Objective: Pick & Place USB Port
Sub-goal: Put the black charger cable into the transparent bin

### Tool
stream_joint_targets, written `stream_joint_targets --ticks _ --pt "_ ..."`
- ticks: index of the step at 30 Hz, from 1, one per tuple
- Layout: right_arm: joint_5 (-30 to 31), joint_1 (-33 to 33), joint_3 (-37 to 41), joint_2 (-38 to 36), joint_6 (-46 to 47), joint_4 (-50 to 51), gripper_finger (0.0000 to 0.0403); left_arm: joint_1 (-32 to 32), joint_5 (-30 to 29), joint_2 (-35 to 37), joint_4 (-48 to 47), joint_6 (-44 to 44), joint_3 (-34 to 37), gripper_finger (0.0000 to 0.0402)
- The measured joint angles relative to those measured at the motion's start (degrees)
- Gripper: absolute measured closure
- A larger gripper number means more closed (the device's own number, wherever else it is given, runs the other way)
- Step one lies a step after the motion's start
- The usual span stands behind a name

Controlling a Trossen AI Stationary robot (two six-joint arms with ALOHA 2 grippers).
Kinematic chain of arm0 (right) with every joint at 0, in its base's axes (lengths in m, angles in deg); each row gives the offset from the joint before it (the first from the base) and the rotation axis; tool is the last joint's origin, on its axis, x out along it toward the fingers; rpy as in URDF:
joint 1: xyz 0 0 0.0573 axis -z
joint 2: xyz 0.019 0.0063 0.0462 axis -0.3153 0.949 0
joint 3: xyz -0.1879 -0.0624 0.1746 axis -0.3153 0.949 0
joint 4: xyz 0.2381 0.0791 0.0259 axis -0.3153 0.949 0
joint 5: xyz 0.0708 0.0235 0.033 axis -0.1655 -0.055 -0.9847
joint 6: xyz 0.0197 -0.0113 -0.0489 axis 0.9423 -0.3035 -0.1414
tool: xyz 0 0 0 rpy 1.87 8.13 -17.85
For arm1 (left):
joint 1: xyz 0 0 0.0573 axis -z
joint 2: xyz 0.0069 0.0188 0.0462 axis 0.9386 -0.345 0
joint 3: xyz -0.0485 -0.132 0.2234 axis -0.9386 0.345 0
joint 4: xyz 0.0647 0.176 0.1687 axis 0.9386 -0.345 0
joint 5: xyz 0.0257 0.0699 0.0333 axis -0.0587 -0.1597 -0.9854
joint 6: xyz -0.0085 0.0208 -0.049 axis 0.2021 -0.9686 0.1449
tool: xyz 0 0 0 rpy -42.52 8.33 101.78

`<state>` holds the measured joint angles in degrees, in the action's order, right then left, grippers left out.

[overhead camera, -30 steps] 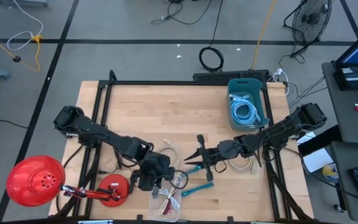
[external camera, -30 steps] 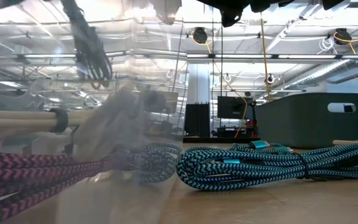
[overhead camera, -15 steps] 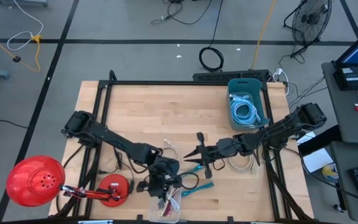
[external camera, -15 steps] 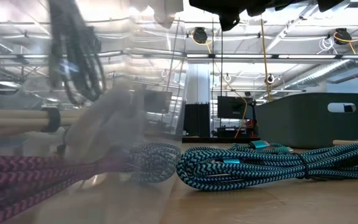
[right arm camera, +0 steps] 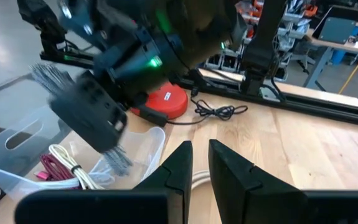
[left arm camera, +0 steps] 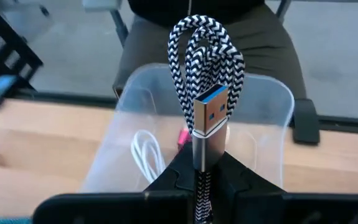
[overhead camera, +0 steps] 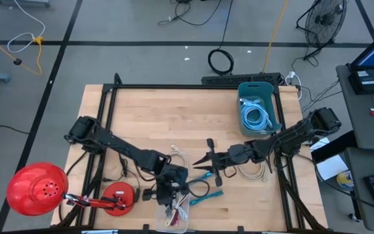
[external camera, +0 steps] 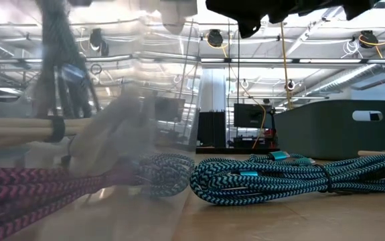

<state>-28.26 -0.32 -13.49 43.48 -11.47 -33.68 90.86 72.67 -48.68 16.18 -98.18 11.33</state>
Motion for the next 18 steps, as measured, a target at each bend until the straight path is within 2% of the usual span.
stream_joint_targets --ticks 12,18 --pt "-0.04 0.00 0.97 0.00 -0.01 -2.54 0.0360 0.25 -0.09 0.00 -6.53 -0.82 0.02 0.0388" --pt "-0.07 0.00 0.97 0.00 0.00 -2.53 0.0360 1.23 -0.30 0.00 -6.84 -1.55 0.02 0.0386"
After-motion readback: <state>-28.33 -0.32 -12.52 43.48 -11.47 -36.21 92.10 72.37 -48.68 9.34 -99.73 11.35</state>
